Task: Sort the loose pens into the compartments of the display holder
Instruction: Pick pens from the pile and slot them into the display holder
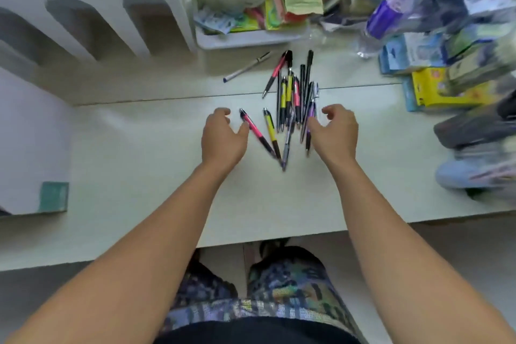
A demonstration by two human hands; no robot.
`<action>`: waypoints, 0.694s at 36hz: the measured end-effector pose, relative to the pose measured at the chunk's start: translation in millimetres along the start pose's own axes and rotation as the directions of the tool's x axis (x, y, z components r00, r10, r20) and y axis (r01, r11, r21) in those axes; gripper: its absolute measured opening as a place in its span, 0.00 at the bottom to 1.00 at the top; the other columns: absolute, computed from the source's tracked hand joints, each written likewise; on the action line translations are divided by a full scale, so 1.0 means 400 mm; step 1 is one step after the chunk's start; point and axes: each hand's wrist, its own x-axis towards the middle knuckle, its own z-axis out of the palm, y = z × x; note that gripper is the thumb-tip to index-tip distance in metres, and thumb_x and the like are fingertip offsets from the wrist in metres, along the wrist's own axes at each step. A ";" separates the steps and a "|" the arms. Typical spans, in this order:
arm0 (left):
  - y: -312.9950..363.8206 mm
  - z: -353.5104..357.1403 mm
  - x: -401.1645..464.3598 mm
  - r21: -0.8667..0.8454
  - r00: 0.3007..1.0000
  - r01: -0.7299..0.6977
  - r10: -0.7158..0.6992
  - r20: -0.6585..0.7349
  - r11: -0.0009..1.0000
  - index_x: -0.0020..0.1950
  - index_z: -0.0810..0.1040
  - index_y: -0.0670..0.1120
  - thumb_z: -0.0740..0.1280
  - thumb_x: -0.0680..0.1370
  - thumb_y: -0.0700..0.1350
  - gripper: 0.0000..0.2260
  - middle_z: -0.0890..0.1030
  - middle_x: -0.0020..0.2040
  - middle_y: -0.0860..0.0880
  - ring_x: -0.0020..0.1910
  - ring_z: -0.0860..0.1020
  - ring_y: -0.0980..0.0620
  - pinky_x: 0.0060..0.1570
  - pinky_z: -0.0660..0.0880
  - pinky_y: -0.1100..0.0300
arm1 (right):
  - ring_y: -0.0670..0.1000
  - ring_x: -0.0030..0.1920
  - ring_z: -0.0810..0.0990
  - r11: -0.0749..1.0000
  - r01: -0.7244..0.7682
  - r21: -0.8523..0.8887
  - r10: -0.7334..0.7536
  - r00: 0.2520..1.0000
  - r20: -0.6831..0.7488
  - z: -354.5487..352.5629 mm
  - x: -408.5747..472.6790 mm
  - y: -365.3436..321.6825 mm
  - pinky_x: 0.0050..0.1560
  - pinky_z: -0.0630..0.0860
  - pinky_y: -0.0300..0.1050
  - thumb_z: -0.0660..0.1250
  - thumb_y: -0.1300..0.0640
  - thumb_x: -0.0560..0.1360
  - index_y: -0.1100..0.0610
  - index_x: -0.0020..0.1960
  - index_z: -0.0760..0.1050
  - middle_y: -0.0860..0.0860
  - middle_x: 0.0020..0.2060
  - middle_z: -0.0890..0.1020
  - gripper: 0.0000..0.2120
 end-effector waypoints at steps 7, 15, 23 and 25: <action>0.082 0.011 0.196 0.431 0.986 -0.151 0.168 -0.001 0.889 0.71 0.68 0.42 0.64 0.82 0.52 0.21 0.70 0.70 0.43 0.69 0.66 0.38 0.64 0.67 0.44 | 0.58 0.71 0.67 0.998 -0.058 -0.024 0.060 0.994 0.088 0.025 0.134 -0.024 0.64 0.71 0.53 0.73 0.37 0.73 0.59 0.74 0.66 0.56 0.70 0.69 0.39; 0.163 0.095 0.292 0.519 0.978 -0.194 0.206 0.035 0.833 0.68 0.71 0.44 0.61 0.78 0.68 0.31 0.72 0.67 0.43 0.67 0.69 0.40 0.63 0.67 0.45 | 0.58 0.57 0.76 0.999 0.007 -0.033 -0.004 0.994 0.113 0.092 0.193 -0.060 0.54 0.72 0.46 0.70 0.45 0.76 0.59 0.65 0.72 0.55 0.62 0.72 0.24; 0.231 0.173 0.257 0.380 0.984 -0.157 0.113 0.134 0.912 0.71 0.66 0.41 0.74 0.70 0.66 0.41 0.72 0.68 0.43 0.66 0.73 0.42 0.56 0.71 0.52 | 0.51 0.45 0.86 0.967 -0.062 0.248 0.037 0.994 0.104 0.079 0.223 -0.044 0.54 0.83 0.50 0.73 0.63 0.73 0.57 0.50 0.87 0.51 0.42 0.87 0.07; 0.239 0.182 0.251 0.377 0.989 -0.125 0.085 0.121 0.918 0.69 0.68 0.40 0.75 0.70 0.64 0.39 0.75 0.65 0.42 0.63 0.76 0.41 0.49 0.69 0.55 | 0.50 0.40 0.86 0.939 -0.099 0.330 0.062 0.991 0.121 0.071 0.229 -0.034 0.50 0.84 0.53 0.76 0.63 0.71 0.55 0.43 0.87 0.51 0.37 0.87 0.05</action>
